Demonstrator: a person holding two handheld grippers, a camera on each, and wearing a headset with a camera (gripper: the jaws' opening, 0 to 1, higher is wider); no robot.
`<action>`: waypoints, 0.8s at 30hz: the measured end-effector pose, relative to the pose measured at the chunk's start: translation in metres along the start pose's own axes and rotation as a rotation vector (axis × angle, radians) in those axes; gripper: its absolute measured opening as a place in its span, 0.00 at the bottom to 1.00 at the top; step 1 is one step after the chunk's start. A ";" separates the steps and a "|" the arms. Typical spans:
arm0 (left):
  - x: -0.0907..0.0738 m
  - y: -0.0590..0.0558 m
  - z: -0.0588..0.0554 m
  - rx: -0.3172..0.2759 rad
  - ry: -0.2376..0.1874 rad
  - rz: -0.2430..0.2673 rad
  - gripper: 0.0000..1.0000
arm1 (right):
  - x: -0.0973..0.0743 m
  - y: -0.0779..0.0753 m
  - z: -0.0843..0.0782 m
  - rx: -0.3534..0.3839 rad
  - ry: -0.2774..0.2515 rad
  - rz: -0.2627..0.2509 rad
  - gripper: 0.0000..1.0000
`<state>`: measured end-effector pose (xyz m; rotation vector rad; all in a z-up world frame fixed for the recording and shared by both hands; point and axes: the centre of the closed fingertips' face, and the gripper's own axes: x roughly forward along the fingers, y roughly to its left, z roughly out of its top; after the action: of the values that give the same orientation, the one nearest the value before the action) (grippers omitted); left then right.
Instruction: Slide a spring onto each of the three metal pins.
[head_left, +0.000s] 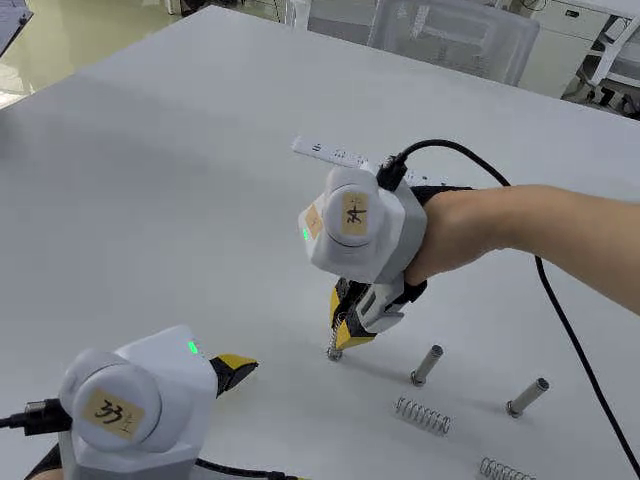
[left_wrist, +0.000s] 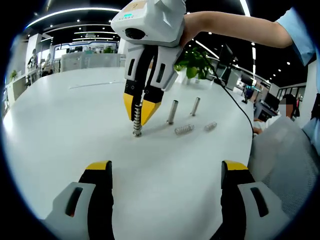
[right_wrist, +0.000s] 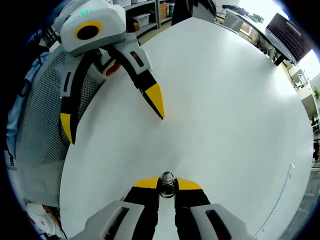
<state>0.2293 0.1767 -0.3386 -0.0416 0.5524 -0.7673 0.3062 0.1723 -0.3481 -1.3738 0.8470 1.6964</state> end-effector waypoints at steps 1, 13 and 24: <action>0.000 0.000 0.000 0.000 0.000 0.000 0.88 | 0.001 0.000 -0.001 -0.002 0.003 0.000 0.08; 0.000 0.000 -0.003 -0.007 0.003 0.001 0.88 | 0.011 0.003 -0.004 0.004 0.007 -0.002 0.08; 0.000 0.000 -0.002 -0.005 -0.003 0.006 0.88 | 0.011 0.002 -0.004 0.007 0.011 -0.006 0.08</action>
<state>0.2287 0.1772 -0.3400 -0.0457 0.5518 -0.7597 0.3054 0.1693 -0.3596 -1.3808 0.8538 1.6810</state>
